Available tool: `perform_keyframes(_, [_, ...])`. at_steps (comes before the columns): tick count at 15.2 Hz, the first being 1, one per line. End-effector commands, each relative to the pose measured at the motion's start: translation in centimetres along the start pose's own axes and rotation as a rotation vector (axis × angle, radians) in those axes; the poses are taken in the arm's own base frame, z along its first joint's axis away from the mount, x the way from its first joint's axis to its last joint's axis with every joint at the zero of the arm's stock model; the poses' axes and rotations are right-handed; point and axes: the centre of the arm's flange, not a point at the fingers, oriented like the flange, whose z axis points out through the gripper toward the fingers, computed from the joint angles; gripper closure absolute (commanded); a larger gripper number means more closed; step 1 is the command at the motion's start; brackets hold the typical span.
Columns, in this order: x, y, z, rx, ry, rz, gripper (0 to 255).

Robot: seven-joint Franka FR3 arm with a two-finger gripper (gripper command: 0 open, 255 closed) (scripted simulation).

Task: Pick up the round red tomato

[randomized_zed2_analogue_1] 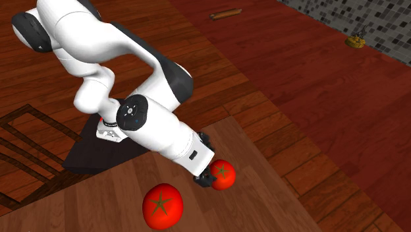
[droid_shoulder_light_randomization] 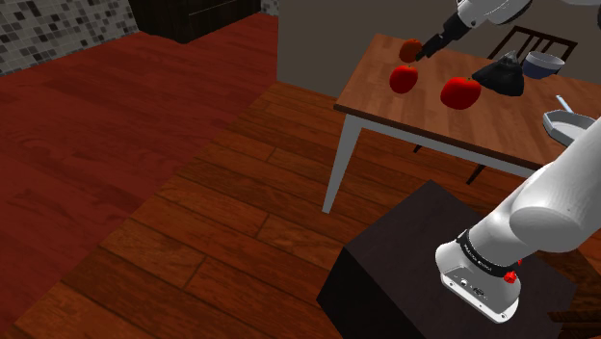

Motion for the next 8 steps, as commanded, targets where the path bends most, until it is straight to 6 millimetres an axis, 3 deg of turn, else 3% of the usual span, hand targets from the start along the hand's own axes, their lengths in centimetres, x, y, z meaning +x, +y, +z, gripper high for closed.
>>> perform_keyframes(1, [-0.2,0.4,0.9,0.0,0.005,-0.002,0])
perform_keyframes(6, [-1.6,0.6,3.5,0.0,0.005,-0.002,0])
perform_keyframes(8, [-1.6,0.6,3.5,0.0,0.005,-0.002,0])
